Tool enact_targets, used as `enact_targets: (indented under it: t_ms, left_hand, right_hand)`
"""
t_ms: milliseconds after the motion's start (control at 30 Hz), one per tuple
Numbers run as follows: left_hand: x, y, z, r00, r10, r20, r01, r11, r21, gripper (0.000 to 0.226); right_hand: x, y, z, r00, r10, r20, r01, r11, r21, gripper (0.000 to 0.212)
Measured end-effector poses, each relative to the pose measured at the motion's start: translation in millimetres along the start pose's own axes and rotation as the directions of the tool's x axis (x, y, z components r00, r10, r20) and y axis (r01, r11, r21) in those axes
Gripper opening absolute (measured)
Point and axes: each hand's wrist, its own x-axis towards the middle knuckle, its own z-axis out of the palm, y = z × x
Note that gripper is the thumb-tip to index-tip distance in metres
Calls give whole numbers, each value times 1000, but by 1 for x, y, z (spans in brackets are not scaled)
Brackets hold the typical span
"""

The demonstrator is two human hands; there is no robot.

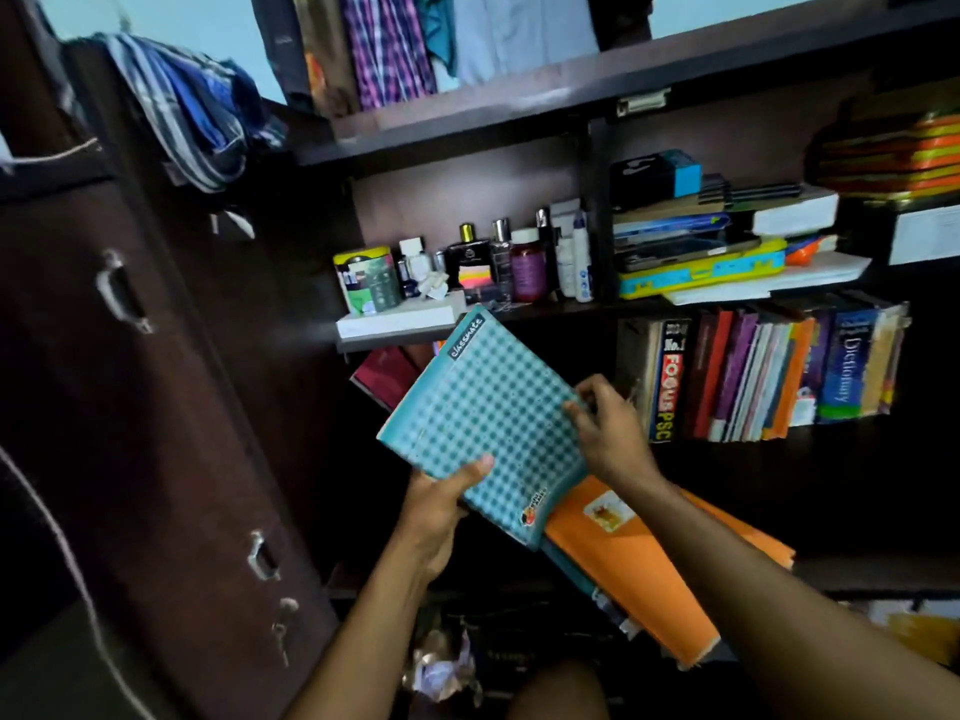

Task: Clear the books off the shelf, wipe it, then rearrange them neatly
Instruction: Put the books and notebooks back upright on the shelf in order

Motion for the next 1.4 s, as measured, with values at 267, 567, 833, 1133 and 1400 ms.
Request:
enact_targets:
  t_ms: [267, 567, 833, 1133, 1400]
  left_hand:
    - [8, -22, -85, 818, 353, -455, -44, 826, 562, 36]
    - [30, -16, -73, 765, 457, -453, 14, 693, 721, 30]
    - [40, -47, -70, 858, 335, -390, 61, 686, 725, 39]
    - [59, -68, -28, 847, 398, -352, 19, 640, 768, 62]
    - [77, -83, -7, 828, 471, -305, -84, 641, 763, 59]
  right_hand:
    - [3, 0, 84, 957, 22, 290, -28, 999, 16, 36]
    - [59, 10, 140, 923, 244, 297, -182, 958, -221, 105]
    - [80, 35, 176, 934, 260, 243, -175, 930, -323, 102]
    - [91, 56, 163, 924, 325, 204, -261, 922, -285, 85]
    - [93, 57, 160, 917, 322, 235, -264, 932, -248, 75]
